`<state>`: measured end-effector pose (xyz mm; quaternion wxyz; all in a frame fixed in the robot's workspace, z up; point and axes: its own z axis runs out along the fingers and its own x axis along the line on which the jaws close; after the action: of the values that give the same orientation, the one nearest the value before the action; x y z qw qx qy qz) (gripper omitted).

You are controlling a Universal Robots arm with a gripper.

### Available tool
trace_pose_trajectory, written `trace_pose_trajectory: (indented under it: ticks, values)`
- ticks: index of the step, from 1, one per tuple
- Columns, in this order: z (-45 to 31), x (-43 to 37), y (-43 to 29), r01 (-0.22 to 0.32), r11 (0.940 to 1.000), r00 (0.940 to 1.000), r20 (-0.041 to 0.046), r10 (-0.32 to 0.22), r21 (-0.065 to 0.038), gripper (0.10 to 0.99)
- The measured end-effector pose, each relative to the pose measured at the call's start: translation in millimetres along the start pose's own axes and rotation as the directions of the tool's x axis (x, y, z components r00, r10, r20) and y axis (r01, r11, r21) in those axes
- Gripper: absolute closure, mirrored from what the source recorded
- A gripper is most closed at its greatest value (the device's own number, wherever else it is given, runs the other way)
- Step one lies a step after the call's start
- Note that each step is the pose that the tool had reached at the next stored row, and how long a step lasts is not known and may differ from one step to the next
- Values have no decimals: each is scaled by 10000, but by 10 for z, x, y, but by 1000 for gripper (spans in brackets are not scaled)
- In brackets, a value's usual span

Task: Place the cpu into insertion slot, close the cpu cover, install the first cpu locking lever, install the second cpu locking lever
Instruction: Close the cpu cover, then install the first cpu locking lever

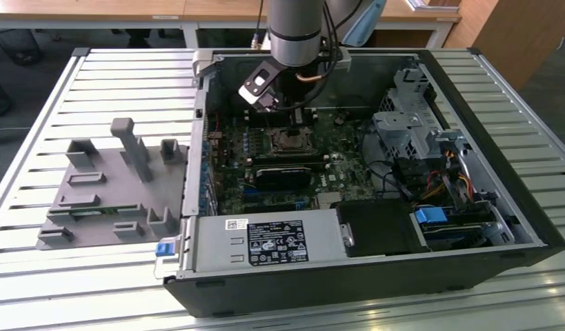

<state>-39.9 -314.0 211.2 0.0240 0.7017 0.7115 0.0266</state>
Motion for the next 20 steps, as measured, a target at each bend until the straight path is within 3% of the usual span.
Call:
trace_pose_trajectory:
  ticks: [8, 20]
  values:
    - [-59, 0, 6, 1, 10000, 10000, -1, -1, 3, 980]
    - [-318, 1, 27, 1, 10000, 10000, -3, -1, 30, 980]
